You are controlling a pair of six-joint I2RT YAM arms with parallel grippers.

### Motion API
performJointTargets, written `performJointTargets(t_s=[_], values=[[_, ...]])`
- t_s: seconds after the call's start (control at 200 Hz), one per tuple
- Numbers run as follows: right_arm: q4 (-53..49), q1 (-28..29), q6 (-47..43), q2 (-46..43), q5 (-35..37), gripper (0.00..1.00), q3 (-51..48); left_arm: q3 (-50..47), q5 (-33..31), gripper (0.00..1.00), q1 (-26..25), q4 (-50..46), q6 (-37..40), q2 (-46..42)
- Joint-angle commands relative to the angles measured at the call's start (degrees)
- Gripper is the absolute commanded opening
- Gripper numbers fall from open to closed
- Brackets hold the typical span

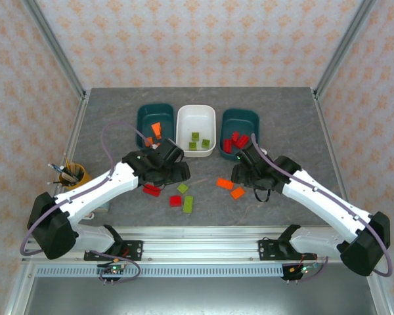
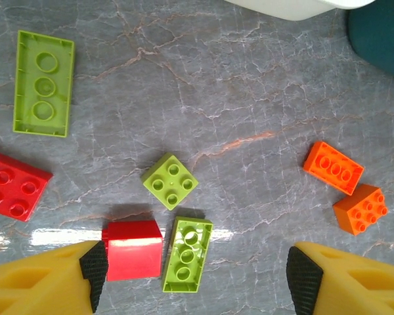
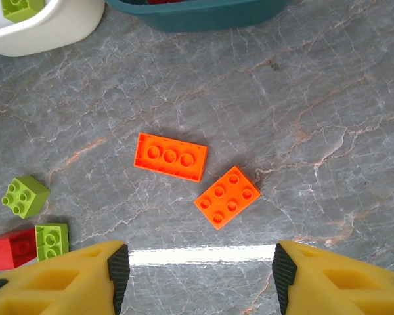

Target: Sort the legos into containers by color

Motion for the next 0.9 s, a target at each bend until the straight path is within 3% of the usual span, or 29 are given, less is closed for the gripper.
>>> performJointTargets(t_s=[0.0, 0.195, 0.435, 0.721, 0.811, 0.891], values=[[-1.52, -0.21, 1.29, 0.8, 0.26, 0.61, 2.0, -0.75, -3.37, 0.74, -0.01, -3.91, -1.04, -1.64], [0.6, -0.19, -0.61, 3.69, -0.56, 0.62, 4.25, -1.2, -3.64, 0.74, -0.01, -4.81, -1.77, -2.93], [-0.48, -0.28, 2.01, 4.58, 0.6, 0.62, 3.89, 0.85, 1.94, 0.69, -2.38, 0.73, 1.42, 1.59], [-6.19, -0.89, 4.13, -2.21, 5.73, 0.6, 4.55, 16.66, 4.74, 0.65, -7.74, 0.25, 16.84, 20.48], [-8.4, -1.06, 4.69, -5.55, 7.67, 0.61, 4.42, 25.17, 4.16, 0.7, -7.73, -5.17, 14.14, 28.81], [-9.78, -1.29, 4.87, -8.08, 8.71, 0.61, 4.33, 31.28, 3.49, 0.71, -7.82, -10.0, 5.19, 34.19]])
